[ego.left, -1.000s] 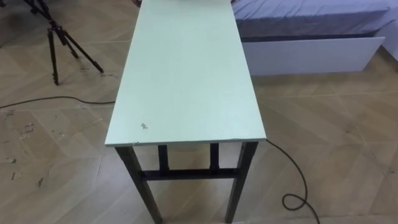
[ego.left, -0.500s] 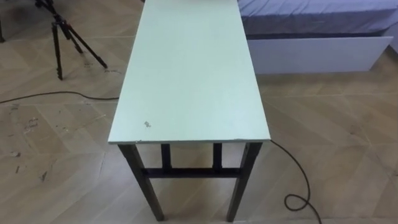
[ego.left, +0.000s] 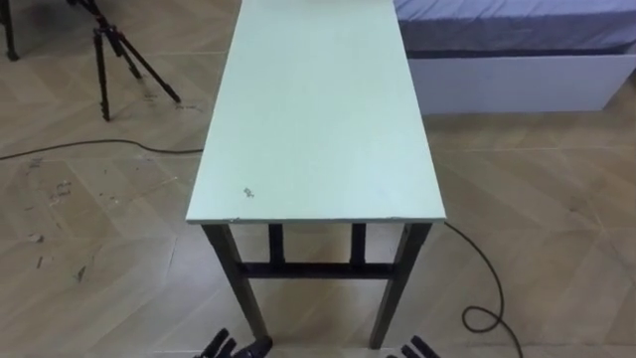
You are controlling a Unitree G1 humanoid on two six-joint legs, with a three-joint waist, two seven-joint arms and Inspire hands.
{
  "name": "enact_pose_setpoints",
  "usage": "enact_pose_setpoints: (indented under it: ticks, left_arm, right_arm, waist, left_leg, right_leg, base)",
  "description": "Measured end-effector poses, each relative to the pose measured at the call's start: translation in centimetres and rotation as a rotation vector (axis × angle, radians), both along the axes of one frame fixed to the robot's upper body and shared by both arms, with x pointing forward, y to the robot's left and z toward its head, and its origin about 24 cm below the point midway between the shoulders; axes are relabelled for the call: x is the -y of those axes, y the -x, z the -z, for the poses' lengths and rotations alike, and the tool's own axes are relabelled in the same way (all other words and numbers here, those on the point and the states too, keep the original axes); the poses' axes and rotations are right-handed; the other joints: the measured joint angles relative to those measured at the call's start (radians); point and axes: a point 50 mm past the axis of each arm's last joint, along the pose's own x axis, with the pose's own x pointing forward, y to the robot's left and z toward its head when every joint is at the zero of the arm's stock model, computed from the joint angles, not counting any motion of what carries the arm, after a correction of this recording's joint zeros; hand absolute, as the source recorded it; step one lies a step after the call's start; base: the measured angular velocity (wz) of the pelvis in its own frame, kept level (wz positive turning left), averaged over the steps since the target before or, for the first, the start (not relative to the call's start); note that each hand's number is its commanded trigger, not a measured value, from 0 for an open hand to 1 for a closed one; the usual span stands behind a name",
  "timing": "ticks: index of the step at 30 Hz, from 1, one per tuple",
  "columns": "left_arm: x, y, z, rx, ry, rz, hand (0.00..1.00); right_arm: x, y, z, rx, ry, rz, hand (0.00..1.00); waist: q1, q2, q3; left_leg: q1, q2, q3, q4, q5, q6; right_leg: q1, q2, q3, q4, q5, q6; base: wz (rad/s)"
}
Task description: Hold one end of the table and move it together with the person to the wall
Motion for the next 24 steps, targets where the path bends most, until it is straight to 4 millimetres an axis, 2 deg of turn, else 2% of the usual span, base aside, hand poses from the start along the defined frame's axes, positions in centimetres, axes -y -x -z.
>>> enact_pose_setpoints:
  ticks: [3,7,12,14,15,17,22,24]
  left_arm:
    - [1.6,-1.0,-1.1,0.057,0.088,0.014,0.00]
    - [3.4,-2.3,-2.7,0.127,0.212,0.014,0.00]
    - [4.2,-2.9,-3.5,0.153,0.266,0.036,0.00]
    - [4.1,-3.2,-3.8,0.167,0.274,0.034,0.00]
    - [4.0,-3.5,-4.0,0.176,0.275,0.034,0.00]
    - [4.0,-4.0,-4.2,0.188,0.280,0.031,0.00]
    - [4.1,-5.7,-4.9,0.226,0.270,0.049,0.00]
    - [4.1,-6.2,-5.1,0.227,0.265,0.048,0.00]
  right_arm:
    - [-1.6,-0.6,-1.0,0.072,-0.092,-0.033,0.00]
    - [-3.8,-1.7,-2.1,0.128,-0.202,-0.078,0.00]
    - [-4.1,-2.1,-2.5,0.147,-0.247,-0.075,0.00]
    - [-3.9,-2.3,-2.6,0.152,-0.250,-0.069,0.00]
    - [-4.0,-2.5,-2.8,0.159,-0.253,-0.070,0.00]
    - [-4.2,-3.3,-3.0,0.177,-0.257,-0.087,0.00]
    - [-4.4,-5.2,-3.8,0.230,-0.263,-0.113,0.00]
    - [-4.5,-5.7,-3.9,0.237,-0.263,-0.119,0.00]
  waist:
    - [-0.002,0.001,0.0006]
    - [-0.022,0.007,0.0039]
    - [-0.027,0.009,0.0044]
    - [-0.027,0.010,0.0032]
    - [-0.023,0.015,-0.0006]
    - [-0.021,0.013,0.0005]
    - [-0.018,0.004,0.0117]
    - [-0.018,0.006,0.0135]
  left_leg:
    - [0.006,0.000,-0.004,0.000,0.000,0.000]
    - [0.002,0.000,-0.017,0.003,-0.002,0.004]
    - [-0.006,-0.001,-0.021,0.006,-0.004,0.007]
    - [-0.007,-0.001,-0.016,0.007,-0.003,0.007]
    - [-0.007,0.000,-0.013,0.006,-0.003,0.007]
    - [-0.005,0.000,-0.008,0.006,-0.001,0.009]
    - [0.020,-0.002,-0.005,0.004,-0.001,0.009]
    - [0.021,-0.002,-0.005,0.003,-0.001,0.009]
  right_leg:
    - [0.003,0.000,0.000,0.006,0.000,0.000]
    - [0.001,0.000,-0.003,0.013,0.000,0.000]
    - [-0.004,0.000,-0.004,0.016,0.000,0.000]
    - [-0.006,0.000,-0.004,0.017,0.000,0.000]
    - [-0.009,0.000,-0.002,0.018,0.000,0.000]
    - [-0.010,0.000,0.001,0.019,0.000,0.000]
    - [0.017,-0.001,0.000,0.012,0.001,0.001]
    - [0.018,-0.001,0.000,0.012,0.001,0.002]
  base:
    - [0.00]
    - [0.00]
    - [0.01]
    - [0.00]
    - [-0.06]
    - [-0.06]
    - [0.00]
    - [0.00]
